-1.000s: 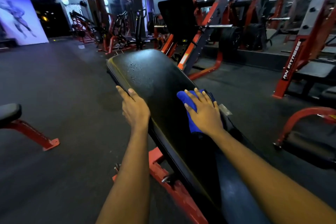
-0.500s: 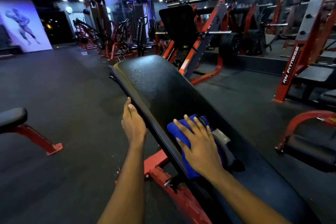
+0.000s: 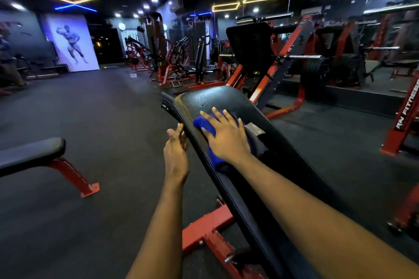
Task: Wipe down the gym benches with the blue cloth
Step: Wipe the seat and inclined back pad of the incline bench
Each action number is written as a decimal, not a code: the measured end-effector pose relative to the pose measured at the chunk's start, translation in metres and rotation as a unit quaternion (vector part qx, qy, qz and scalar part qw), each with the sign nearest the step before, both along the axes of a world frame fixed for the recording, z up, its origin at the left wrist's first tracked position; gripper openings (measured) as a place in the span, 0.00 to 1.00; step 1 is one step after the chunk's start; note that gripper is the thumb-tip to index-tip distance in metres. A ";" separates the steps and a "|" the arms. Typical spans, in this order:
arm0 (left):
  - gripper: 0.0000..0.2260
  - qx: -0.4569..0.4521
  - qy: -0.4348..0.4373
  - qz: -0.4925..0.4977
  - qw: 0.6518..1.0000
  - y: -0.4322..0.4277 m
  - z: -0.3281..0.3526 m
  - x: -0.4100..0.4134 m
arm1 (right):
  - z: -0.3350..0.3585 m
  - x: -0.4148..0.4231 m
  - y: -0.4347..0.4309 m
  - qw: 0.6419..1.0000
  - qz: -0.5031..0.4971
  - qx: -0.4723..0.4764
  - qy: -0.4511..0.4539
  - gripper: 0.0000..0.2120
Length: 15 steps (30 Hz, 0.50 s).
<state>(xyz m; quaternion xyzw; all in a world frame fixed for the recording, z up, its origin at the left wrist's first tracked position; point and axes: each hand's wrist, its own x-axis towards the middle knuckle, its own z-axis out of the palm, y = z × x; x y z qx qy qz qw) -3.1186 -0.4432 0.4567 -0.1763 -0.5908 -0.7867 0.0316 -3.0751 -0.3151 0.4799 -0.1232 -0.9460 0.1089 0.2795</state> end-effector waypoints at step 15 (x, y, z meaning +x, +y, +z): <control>0.26 -0.071 0.006 0.128 0.989 0.044 0.007 0.005 | -0.002 -0.002 0.034 0.997 -0.072 -0.037 0.004 0.25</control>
